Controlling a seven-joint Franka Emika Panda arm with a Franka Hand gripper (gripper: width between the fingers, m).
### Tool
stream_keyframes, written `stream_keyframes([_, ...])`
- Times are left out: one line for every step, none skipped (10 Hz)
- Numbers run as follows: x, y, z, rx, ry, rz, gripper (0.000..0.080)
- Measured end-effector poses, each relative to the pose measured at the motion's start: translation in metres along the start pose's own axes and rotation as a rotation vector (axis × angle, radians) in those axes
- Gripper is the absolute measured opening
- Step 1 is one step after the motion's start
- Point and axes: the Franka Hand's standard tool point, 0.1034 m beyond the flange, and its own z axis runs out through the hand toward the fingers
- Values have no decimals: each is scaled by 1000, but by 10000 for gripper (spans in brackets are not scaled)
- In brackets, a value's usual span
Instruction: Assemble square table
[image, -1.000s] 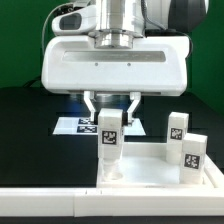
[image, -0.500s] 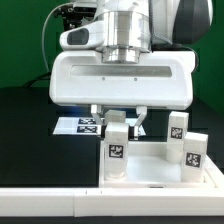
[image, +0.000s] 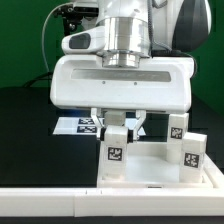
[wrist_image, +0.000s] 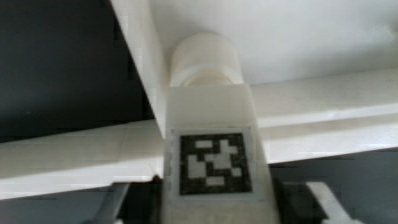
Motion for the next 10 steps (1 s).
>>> stream_keyframes([0, 0, 0, 0, 0, 0, 359])
stream_keyframes([0, 0, 0, 0, 0, 0, 359])
stream_keyframes([0, 0, 0, 0, 0, 0, 575])
stream_keyframes([0, 0, 0, 0, 0, 0, 631])
stream_keyframes([-1, 0, 0, 0, -3, 0, 631])
stream_keyframes([-3, 0, 2, 6, -38, 3, 644])
stream_keyframes([6, 12, -1, 16, -76, 19, 648])
stream_keyframes([8, 14, -1, 35, -150, 73, 648])
stream_keyframes([8, 6, -2, 58, -287, 91, 649])
stream_keyframes([11, 8, -2, 65, -356, 96, 649])
